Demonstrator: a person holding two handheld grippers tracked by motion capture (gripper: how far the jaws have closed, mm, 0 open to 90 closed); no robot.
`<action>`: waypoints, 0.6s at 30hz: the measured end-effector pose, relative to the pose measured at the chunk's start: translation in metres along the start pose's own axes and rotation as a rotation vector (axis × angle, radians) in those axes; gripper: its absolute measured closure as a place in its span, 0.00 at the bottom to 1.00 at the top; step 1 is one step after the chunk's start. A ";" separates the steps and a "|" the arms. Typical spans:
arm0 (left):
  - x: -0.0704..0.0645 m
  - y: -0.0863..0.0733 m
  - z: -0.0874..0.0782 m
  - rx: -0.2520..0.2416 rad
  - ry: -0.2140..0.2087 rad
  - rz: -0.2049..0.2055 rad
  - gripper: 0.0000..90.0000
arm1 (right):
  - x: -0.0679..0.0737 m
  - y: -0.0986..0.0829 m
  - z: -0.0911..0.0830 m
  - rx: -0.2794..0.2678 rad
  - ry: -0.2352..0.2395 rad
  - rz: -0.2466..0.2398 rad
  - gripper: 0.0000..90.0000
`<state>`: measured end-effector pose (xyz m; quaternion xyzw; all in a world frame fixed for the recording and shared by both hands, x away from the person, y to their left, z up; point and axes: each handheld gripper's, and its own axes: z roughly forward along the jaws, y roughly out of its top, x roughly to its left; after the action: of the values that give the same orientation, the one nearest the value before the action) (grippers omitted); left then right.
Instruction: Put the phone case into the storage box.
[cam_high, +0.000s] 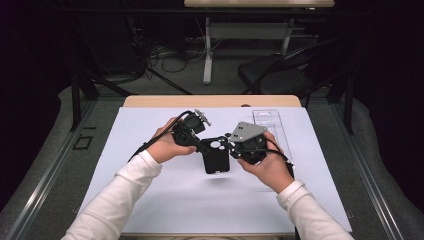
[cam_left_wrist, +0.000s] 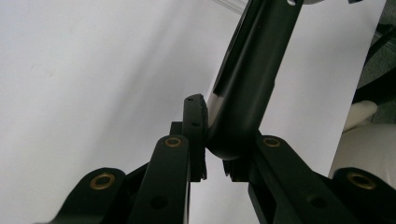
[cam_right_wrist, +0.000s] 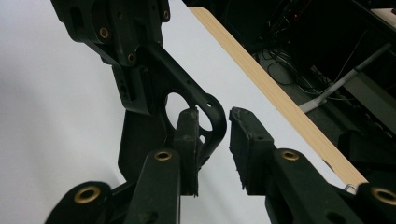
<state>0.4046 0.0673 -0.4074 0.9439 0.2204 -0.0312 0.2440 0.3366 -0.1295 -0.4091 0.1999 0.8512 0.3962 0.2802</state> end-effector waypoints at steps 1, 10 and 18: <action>0.000 0.000 0.000 0.002 0.001 0.002 0.91 | 0.000 0.000 0.000 0.000 -0.001 -0.001 0.81; -0.002 0.002 0.001 0.002 -0.003 0.004 0.91 | 0.002 0.001 0.000 0.004 -0.019 -0.038 0.86; -0.003 0.003 0.001 0.002 0.000 0.004 0.91 | 0.006 0.002 -0.001 0.019 -0.053 -0.083 0.88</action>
<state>0.4031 0.0637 -0.4063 0.9446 0.2184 -0.0308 0.2431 0.3317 -0.1253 -0.4088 0.1774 0.8547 0.3709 0.3170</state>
